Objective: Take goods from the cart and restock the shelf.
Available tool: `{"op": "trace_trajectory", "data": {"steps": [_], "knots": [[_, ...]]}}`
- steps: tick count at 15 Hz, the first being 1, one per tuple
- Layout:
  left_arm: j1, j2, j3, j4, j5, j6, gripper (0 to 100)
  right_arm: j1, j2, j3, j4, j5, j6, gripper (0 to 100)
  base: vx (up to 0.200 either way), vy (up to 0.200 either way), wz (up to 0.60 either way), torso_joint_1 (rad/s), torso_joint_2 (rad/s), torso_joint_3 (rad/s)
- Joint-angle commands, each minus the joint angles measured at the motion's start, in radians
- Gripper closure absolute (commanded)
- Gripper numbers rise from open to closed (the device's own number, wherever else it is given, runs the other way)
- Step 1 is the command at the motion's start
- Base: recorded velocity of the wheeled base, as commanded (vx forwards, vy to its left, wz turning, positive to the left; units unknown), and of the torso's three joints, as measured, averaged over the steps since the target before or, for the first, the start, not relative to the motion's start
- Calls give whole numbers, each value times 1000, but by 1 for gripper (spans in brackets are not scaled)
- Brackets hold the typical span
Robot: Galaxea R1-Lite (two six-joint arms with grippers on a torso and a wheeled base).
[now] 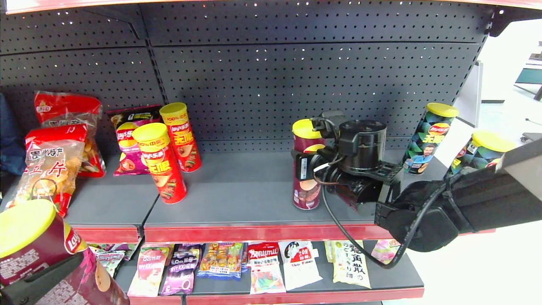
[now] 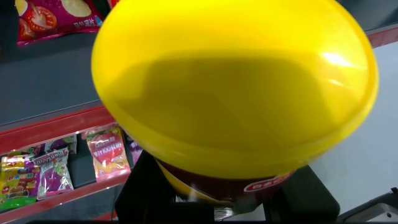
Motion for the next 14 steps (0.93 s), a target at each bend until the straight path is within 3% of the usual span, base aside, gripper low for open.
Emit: {"op": "trace_trajectory", "data": {"steps": [1, 14], "knots": [[0, 0, -1, 0, 0, -1, 100, 11, 10, 26, -21, -4, -2, 100, 0, 0, 0, 0, 0, 0], [0, 0, -1, 0, -3, 0, 100, 8, 15, 123, -116, -17, -8, 100, 0, 0, 0, 0, 0, 0]]}}
